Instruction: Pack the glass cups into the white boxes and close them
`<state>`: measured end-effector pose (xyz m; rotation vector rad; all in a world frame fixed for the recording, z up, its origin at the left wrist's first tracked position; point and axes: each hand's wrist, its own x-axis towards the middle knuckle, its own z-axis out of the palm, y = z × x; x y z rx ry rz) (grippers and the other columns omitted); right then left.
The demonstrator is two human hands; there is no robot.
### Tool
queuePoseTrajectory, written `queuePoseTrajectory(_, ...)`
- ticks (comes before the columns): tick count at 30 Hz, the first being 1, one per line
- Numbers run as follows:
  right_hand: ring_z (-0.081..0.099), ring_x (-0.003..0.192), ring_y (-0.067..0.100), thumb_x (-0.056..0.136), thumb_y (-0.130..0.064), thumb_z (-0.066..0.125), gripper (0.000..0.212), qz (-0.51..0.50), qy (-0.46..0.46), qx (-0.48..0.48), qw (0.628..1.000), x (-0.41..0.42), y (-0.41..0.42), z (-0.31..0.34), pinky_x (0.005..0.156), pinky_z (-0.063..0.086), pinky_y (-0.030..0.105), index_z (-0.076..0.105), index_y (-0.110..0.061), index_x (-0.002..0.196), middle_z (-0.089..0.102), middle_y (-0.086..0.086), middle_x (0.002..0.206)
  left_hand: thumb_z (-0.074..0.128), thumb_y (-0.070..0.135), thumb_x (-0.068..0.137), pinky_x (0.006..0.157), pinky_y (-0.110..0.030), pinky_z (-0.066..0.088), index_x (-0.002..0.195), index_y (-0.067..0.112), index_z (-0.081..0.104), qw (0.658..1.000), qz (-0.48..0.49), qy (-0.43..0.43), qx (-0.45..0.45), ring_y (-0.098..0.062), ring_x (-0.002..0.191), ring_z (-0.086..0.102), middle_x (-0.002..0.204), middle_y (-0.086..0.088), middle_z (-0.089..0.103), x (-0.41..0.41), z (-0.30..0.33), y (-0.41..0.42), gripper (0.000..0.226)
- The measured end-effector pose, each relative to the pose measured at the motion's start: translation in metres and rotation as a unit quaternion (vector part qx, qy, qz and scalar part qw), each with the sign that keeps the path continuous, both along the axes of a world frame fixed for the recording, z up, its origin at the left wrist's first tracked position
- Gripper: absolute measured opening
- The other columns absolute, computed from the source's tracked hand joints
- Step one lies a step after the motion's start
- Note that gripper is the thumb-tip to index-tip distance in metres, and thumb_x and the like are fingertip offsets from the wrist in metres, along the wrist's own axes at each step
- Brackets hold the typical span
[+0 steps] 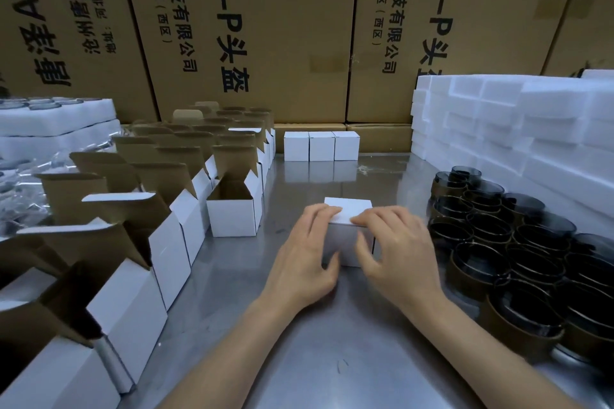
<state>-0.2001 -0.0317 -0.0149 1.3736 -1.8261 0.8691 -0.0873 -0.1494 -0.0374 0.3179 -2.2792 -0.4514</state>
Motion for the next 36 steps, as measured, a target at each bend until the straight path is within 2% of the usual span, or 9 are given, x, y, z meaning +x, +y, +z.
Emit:
queuePoseTrajectory(4, 0.061, 0.104, 0.031, 0.073, -0.012, 0.067, 0.042, -0.055, -0.031, 0.1, 0.993, -0.009, -0.03, -0.003, 0.088, 0.047, 0.044, 0.068, -0.018, 0.115, 0.065, 0.01, 0.115, 0.068, 0.025, 0.082, 0.078, -0.024, 0.045, 0.142, 0.03, 0.021, 0.995, 0.05, -0.019, 0.087, -0.006, 0.106, 0.048, 0.14, 0.015, 0.021, -0.026, -0.004, -0.024, 0.077)
queuePoseTrajectory(8, 0.038, 0.131, 0.028, 0.095, -0.033, 0.043, 0.046, -0.121, -0.06, 0.212, 0.968, -0.037, -0.079, 0.001, 0.11, 0.024, 0.044, 0.041, -0.03, 0.14, 0.04, 0.005, 0.146, 0.068, 0.024, 0.083, 0.085, -0.03, 0.048, 0.142, 0.029, 0.021, 0.973, 0.033, -0.005, 0.227, 0.0, 0.097, 0.051, 0.131, 0.012, 0.038, -0.063, 0.0, -0.057, 0.075)
queuePoseTrajectory(14, 0.032, 0.132, 0.029, 0.096, -0.049, 0.039, 0.045, -0.219, -0.074, 0.252, 0.94, -0.117, -0.155, 0.008, 0.107, 0.024, 0.046, 0.039, -0.025, 0.134, 0.04, 0.007, 0.144, 0.057, 0.019, 0.089, 0.092, -0.036, 0.047, 0.132, 0.02, 0.041, 0.979, 0.022, -0.113, 0.167, -0.015, 0.108, 0.057, 0.117, 0.005, 0.056, -0.113, -0.002, -0.108, 0.046)
queuePoseTrajectory(19, 0.022, 0.138, 0.031, 0.099, -0.04, 0.039, 0.045, -0.258, -0.167, 0.216, 0.927, -0.185, -0.199, 0.005, 0.109, 0.026, 0.048, 0.035, -0.024, 0.14, 0.026, 0.008, 0.152, 0.045, 0.03, 0.094, 0.086, -0.033, 0.042, 0.134, 0.023, 0.042, 0.983, 0.061, -0.172, 0.024, -0.019, 0.114, 0.044, 0.122, 0.004, 0.052, -0.137, -0.006, -0.128, 0.04)
queuePoseTrajectory(22, 0.006, 0.144, 0.035, 0.1, -0.036, 0.038, 0.05, -0.249, -0.268, 0.171, 0.915, -0.219, -0.214, 0.0, 0.109, 0.027, 0.049, 0.026, -0.027, 0.147, 0.004, 0.004, 0.16, 0.041, 0.031, 0.096, 0.082, -0.031, 0.04, 0.131, 0.026, 0.045, 0.984, 0.065, -0.165, -0.008, -0.018, 0.115, 0.042, 0.124, 0.007, 0.048, -0.14, -0.011, -0.129, 0.035)
queuePoseTrajectory(24, 0.011, 0.142, 0.042, 0.1, -0.036, 0.04, 0.05, -0.241, -0.324, 0.135, 0.905, -0.234, -0.223, -0.002, 0.106, 0.032, 0.048, 0.025, -0.031, 0.147, -0.005, 0.006, 0.161, 0.041, 0.031, 0.096, 0.081, -0.03, 0.04, 0.129, 0.026, 0.046, 0.985, 0.066, -0.16, -0.011, -0.017, 0.114, 0.041, 0.122, 0.007, 0.047, -0.141, -0.012, -0.129, 0.034)
queuePoseTrajectory(27, 0.035, 0.128, 0.045, 0.099, -0.034, 0.046, 0.047, -0.238, -0.337, 0.069, 0.908, -0.245, -0.237, -0.007, 0.099, 0.038, 0.046, 0.033, -0.029, 0.144, -0.002, 0.012, 0.159, 0.041, 0.03, 0.096, 0.083, -0.031, 0.04, 0.126, 0.025, 0.048, 0.985, 0.071, -0.156, -0.014, -0.018, 0.113, 0.041, 0.121, 0.006, 0.047, -0.141, -0.011, -0.128, 0.032)
queuePoseTrajectory(34, 0.03, 0.132, 0.038, 0.092, -0.041, 0.057, 0.072, -0.261, -0.343, -0.001, 0.902, -0.262, -0.254, -0.014, 0.097, 0.042, 0.048, 0.017, -0.026, 0.15, 0.002, 0.011, 0.158, 0.039, 0.031, 0.097, 0.081, -0.024, 0.035, 0.122, 0.027, 0.052, 0.985, 0.077, -0.152, -0.024, -0.014, 0.112, 0.039, 0.122, 0.01, 0.046, -0.142, -0.011, -0.127, 0.028)
queuePoseTrajectory(36, 0.031, 0.129, 0.037, 0.089, -0.04, 0.062, 0.071, -0.273, -0.312, -0.034, 0.91, -0.263, -0.255, -0.014, 0.091, 0.045, 0.047, 0.023, -0.024, 0.147, 0.013, 0.013, 0.153, 0.039, 0.031, 0.097, 0.079, -0.021, 0.033, 0.121, 0.028, 0.052, 0.985, 0.075, -0.151, -0.027, -0.013, 0.11, 0.039, 0.121, 0.011, 0.045, -0.143, -0.011, -0.127, 0.027)
